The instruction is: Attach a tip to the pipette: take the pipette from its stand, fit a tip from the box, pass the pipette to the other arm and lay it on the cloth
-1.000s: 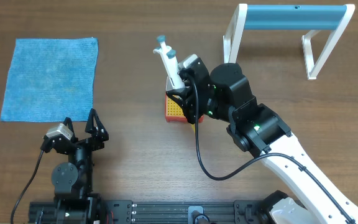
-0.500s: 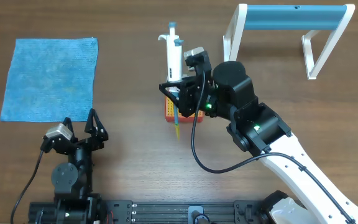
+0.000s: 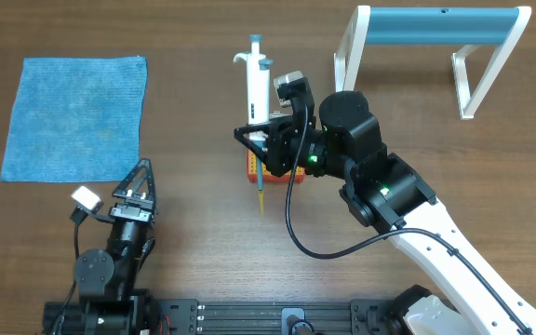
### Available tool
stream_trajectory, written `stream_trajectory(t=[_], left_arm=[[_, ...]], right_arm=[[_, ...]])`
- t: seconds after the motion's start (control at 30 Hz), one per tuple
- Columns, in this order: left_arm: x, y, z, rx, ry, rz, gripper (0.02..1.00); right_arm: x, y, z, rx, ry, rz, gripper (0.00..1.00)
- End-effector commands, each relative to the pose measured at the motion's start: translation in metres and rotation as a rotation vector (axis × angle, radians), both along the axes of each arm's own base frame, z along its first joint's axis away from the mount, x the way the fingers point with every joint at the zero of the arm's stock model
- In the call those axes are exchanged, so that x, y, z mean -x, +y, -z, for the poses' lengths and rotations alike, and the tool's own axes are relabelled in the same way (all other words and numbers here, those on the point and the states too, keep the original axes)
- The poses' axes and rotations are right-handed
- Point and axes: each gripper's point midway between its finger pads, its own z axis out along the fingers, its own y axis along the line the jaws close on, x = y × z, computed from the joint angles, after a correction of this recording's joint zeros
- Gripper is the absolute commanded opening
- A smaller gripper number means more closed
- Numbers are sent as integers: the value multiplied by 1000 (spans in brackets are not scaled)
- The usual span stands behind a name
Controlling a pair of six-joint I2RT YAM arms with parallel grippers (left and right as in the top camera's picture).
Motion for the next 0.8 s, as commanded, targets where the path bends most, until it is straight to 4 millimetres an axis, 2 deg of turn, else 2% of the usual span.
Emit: stream_trajectory(t=[0.03, 0.13, 0.4, 0.47, 0.57, 0.6, 0.67, 0.7, 0.77, 0.8], left_arm=[[2, -9, -7, 97, -13, 61, 858], [5, -21, -6, 93, -6, 131, 858], [4, -17, -8, 187, 4, 114, 858], [7, -24, -15, 180, -20, 160, 858], [15, -40, -35, 176, -94, 265, 855], [15, -41, -38, 182, -101, 277, 763], [13, -41, -43, 180, -105, 277, 722], [13, -41, -45, 176, -109, 278, 728], [10, -45, -51, 148, -108, 300, 833], [8, -48, -51, 147, -92, 316, 833]], right_arm=[[13, 5, -4, -22, 33, -67, 75], [16, 3, 5, 0, 68, -66, 75], [16, 1, 10, 16, 84, -59, 75], [17, 1, 10, 17, 88, -61, 75], [20, 1, 12, 19, 100, -72, 75], [22, 2, 12, 16, 104, -82, 75], [22, 3, 12, 13, 106, -87, 75], [22, 3, 12, 13, 106, -87, 77], [23, 3, 11, 10, 110, -92, 75], [24, 3, 11, 7, 111, -97, 75]])
